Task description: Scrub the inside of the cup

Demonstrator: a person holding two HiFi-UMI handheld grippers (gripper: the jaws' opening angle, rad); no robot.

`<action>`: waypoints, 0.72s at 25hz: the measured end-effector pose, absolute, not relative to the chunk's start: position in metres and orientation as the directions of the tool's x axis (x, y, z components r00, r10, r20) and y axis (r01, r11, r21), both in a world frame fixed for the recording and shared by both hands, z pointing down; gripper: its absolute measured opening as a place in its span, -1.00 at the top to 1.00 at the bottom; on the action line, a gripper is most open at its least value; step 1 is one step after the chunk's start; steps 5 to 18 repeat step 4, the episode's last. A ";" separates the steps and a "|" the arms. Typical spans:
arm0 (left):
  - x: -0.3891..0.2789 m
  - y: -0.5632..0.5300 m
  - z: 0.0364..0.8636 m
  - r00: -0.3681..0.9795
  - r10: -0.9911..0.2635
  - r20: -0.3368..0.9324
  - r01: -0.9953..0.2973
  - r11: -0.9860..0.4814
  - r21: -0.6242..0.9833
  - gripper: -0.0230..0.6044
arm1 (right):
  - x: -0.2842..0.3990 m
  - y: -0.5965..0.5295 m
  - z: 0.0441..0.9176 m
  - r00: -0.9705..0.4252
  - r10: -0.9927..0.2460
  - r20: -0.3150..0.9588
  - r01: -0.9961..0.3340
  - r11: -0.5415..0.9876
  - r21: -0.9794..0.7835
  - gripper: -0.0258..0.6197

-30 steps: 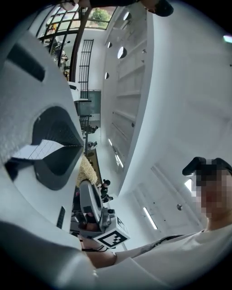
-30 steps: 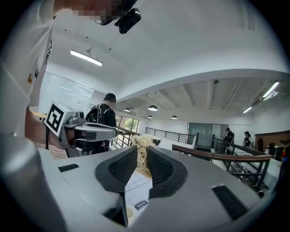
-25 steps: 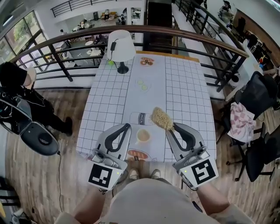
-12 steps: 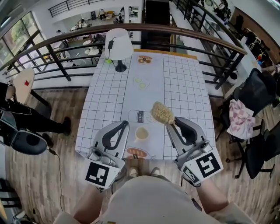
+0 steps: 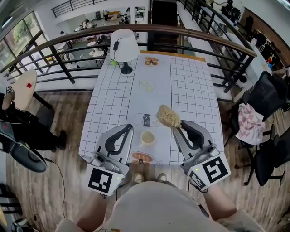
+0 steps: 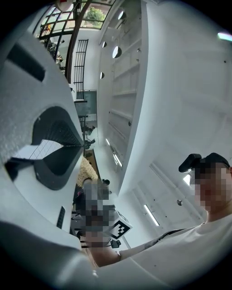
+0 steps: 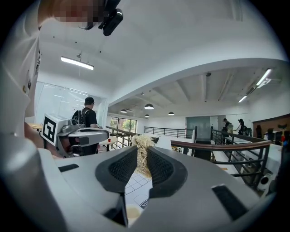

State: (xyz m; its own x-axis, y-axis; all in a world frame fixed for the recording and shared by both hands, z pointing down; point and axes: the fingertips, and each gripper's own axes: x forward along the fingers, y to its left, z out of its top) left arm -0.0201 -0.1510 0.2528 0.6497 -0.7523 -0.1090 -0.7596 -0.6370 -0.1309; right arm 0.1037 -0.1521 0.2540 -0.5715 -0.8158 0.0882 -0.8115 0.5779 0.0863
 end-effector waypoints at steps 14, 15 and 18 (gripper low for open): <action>-0.020 -0.149 0.256 0.646 -0.757 -0.096 -0.762 -0.635 -0.126 0.87 | 0.102 -0.149 0.254 -0.578 -0.811 0.089 -0.807 0.584 0.091 0.71; -0.020 -0.149 0.256 0.646 -0.757 -0.096 -0.762 -0.635 -0.126 0.87 | 0.102 -0.149 0.254 -0.578 -0.811 0.089 -0.807 0.584 0.091 0.71; -0.020 -0.149 0.256 0.646 -0.757 -0.096 -0.762 -0.635 -0.126 0.87 | 0.102 -0.149 0.254 -0.578 -0.811 0.089 -0.807 0.584 0.091 0.71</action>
